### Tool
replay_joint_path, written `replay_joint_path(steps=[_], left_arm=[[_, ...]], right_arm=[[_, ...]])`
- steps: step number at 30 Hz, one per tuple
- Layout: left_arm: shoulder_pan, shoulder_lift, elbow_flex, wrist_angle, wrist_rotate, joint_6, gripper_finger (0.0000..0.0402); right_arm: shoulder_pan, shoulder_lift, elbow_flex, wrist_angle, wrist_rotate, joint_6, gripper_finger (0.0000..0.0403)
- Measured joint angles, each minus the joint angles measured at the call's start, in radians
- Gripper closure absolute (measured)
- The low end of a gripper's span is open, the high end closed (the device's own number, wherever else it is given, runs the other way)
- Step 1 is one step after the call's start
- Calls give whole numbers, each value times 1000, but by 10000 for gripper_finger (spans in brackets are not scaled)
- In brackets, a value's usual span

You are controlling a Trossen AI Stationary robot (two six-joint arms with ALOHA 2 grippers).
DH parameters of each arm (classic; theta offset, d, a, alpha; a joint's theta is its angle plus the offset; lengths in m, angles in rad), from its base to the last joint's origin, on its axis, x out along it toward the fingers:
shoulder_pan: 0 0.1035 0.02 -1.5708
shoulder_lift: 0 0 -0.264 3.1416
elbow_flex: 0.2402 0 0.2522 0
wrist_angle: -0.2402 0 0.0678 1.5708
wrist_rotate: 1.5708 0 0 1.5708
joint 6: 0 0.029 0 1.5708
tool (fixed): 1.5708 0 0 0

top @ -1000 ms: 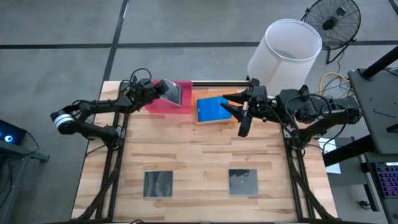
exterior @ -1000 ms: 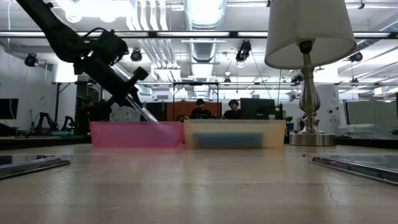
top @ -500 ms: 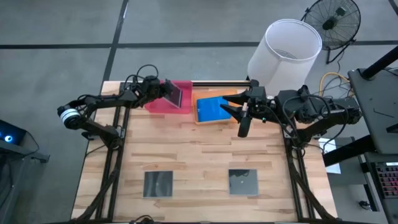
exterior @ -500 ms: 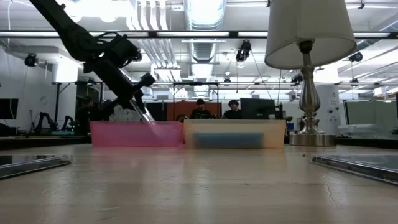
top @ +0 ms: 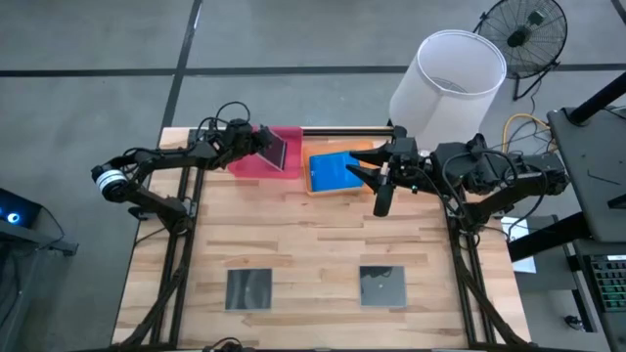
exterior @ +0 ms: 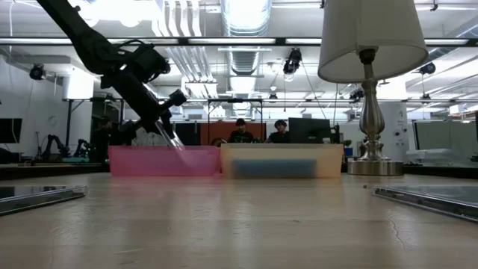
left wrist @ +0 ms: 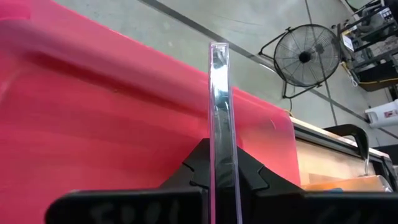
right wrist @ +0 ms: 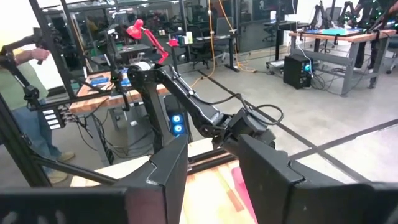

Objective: Pick & place jewel cases by type
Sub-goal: Put the top black CD case into the pink bin

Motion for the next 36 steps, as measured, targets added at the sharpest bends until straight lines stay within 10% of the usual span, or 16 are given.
replay_joint_path(steps=[13, 36], left_arm=[[0, 11, 0, -88, -29, 55, 327], [0, 77, 0, -135, -30, 49, 325]], right_arm=[[0, 0, -13, 0, 0, 0, 269], [0, 0, -34, 5, 0, 7, 273]])
